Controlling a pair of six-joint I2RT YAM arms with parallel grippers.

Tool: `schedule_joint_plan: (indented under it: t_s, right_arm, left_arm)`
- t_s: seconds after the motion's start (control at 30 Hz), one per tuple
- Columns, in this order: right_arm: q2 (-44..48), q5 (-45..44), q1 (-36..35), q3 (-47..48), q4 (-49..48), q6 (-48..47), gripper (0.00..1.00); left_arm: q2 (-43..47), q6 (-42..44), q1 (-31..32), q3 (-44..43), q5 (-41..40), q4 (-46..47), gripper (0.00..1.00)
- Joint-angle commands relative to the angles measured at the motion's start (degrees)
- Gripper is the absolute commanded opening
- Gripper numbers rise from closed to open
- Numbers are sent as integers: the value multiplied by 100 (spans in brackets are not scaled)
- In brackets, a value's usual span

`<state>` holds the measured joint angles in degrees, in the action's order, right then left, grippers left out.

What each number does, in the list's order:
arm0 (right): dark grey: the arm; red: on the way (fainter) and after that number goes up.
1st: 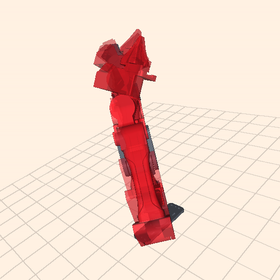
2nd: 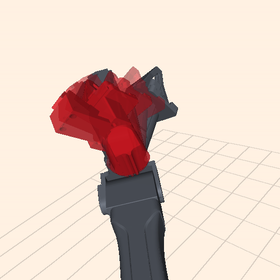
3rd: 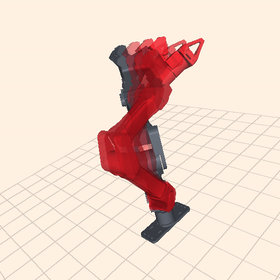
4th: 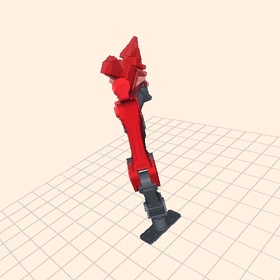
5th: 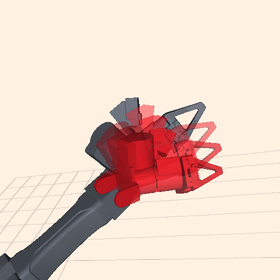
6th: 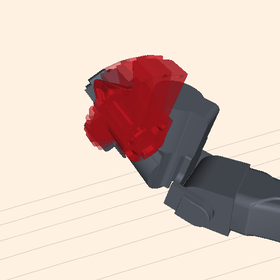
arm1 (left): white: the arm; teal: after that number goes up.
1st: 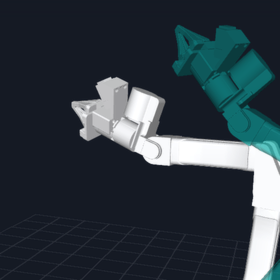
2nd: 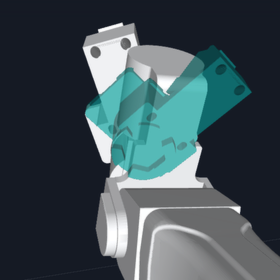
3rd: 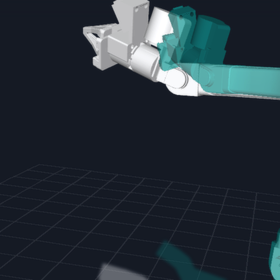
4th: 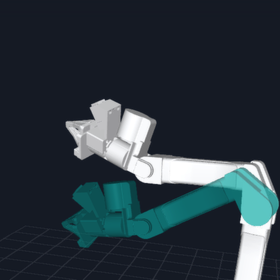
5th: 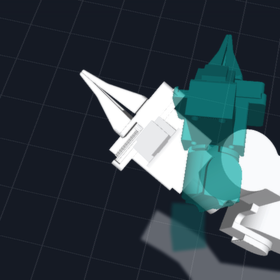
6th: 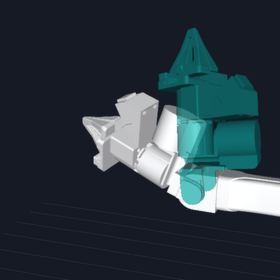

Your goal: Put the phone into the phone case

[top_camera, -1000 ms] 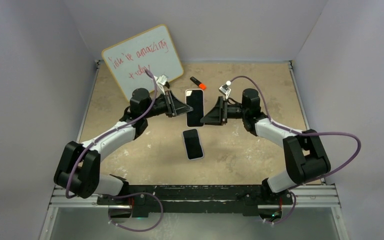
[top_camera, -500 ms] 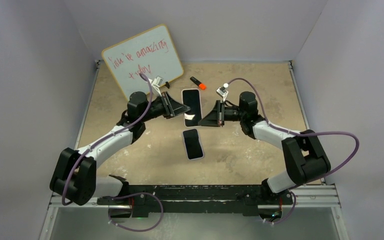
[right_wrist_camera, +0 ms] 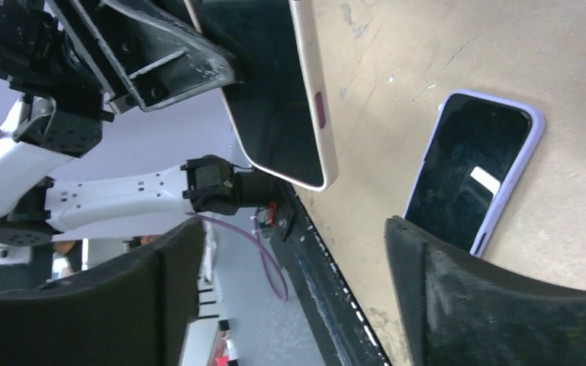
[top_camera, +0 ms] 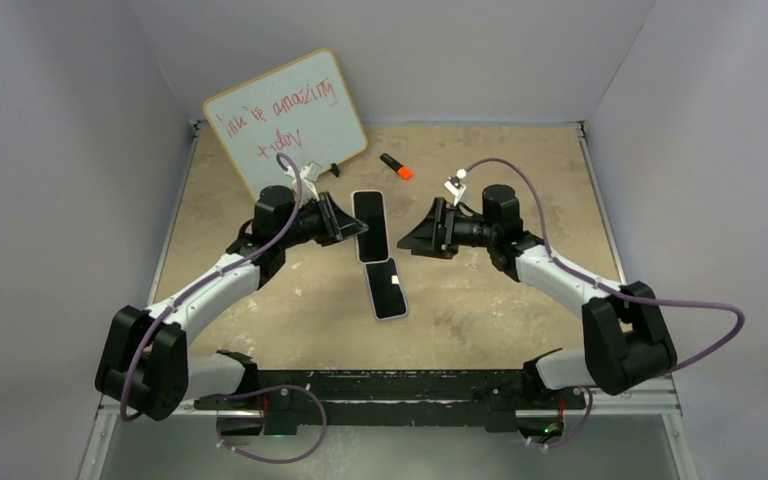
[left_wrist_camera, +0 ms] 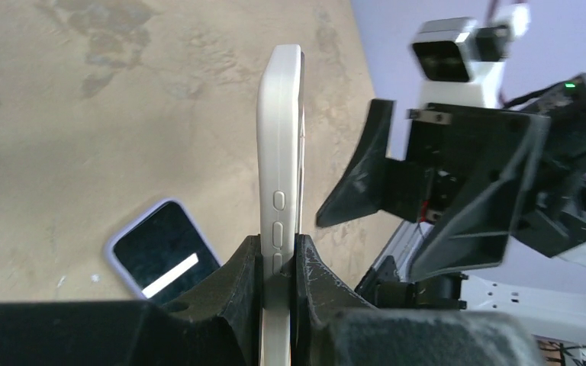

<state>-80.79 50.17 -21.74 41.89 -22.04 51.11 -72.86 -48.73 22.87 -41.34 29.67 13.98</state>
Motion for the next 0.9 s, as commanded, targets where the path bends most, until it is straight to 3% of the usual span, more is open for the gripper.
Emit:
schedule_joint_plan:
  t_s: [0.0,0.37,0.8,0.87]
  right_arm:
    - [464,-599,12,267,924,-747,97]
    - [1001,-1625,11,406,2183,-1612,99]
    - [1075,-2350,11,679,3271,-1990,99]
    - [1087,-2471,12,737,3328,-2028,99]
  left_arm:
    - [369,393,-113,-206,-284,-670,0]
    - [263,696,-529,100,-434,-1956,0]
    - [-301,798,-965,644,-320,-2180,0]
    - [-364,816,-984,617,-453,-2341,8]
